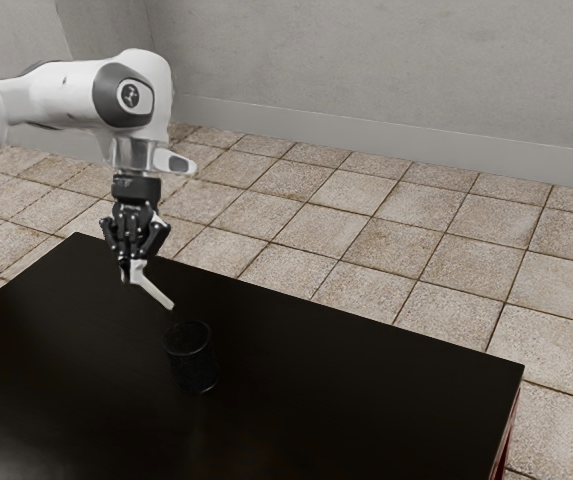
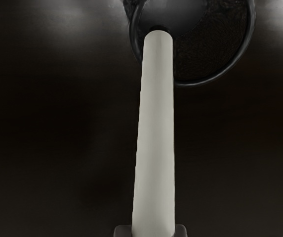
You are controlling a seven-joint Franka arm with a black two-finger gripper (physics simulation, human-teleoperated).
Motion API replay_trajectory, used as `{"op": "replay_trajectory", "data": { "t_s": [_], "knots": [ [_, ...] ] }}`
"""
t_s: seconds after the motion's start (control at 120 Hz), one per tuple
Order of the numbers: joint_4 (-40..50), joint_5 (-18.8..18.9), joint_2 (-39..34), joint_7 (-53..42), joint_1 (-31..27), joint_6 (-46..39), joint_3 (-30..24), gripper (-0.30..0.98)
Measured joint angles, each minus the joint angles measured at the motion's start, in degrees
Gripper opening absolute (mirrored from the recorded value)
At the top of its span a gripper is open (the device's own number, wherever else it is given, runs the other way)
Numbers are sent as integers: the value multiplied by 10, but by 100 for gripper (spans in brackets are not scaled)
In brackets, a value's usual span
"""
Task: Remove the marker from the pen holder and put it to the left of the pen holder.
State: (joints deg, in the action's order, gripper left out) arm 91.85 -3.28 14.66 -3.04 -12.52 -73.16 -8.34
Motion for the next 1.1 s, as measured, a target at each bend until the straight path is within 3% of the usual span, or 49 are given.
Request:
{"op": "replay_trajectory", "data": {
  "t_s": [0.142,0.275,0.583,0.858,1.1],
  "knots": [
    [-7,-20,15,-7,-37,-51,1,-10],
    [2,-13,42,-13,-61,-139,3,-10],
    [102,-5,59,-26,-98,-298,8,-10],
    [128,-2,59,-31,-105,-346,9,-9],
    [141,-9,56,-40,-106,-348,10,0]
  ]
}}
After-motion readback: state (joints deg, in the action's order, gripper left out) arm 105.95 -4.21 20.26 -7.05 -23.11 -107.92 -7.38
